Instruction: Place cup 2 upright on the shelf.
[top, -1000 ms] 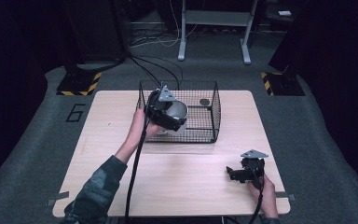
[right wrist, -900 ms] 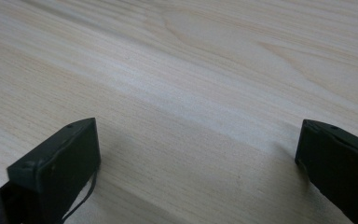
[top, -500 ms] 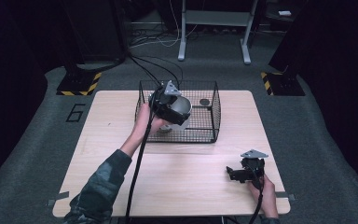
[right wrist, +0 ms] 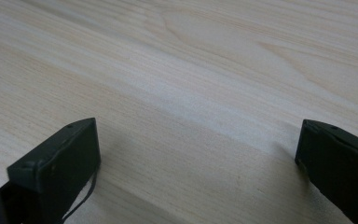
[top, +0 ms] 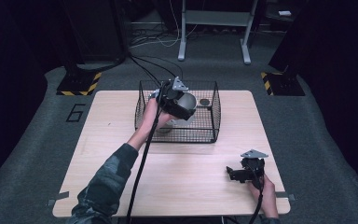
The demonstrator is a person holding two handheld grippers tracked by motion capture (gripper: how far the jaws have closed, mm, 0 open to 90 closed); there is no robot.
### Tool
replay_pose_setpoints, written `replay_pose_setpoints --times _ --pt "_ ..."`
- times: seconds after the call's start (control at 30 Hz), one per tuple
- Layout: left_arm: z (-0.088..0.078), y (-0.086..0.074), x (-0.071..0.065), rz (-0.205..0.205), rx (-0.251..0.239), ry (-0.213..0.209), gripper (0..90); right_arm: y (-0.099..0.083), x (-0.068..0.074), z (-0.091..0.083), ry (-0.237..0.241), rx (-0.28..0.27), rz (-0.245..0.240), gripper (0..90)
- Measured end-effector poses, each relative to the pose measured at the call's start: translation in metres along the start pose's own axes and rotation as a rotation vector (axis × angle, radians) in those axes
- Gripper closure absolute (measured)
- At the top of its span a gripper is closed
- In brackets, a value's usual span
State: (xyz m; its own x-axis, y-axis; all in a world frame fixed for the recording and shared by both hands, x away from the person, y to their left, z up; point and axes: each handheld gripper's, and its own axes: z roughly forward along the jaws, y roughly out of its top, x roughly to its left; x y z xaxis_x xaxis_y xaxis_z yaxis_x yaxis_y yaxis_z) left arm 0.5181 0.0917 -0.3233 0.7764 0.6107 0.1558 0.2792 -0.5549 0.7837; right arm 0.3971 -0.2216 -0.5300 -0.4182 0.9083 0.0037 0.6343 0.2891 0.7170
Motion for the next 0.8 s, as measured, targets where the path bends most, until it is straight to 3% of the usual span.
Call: replay_pose_setpoints --times 0.43,0.8 --pt "0.021 0.007 0.005 -0.036 -0.004 -0.012 6.0 0.000 -0.001 0.000 -0.001 -0.003 -0.006 0.0" --pt "0.045 0.009 0.007 -0.023 0.020 -0.011 6.0 0.000 -0.001 0.000 -0.001 -0.003 -0.006 0.0"
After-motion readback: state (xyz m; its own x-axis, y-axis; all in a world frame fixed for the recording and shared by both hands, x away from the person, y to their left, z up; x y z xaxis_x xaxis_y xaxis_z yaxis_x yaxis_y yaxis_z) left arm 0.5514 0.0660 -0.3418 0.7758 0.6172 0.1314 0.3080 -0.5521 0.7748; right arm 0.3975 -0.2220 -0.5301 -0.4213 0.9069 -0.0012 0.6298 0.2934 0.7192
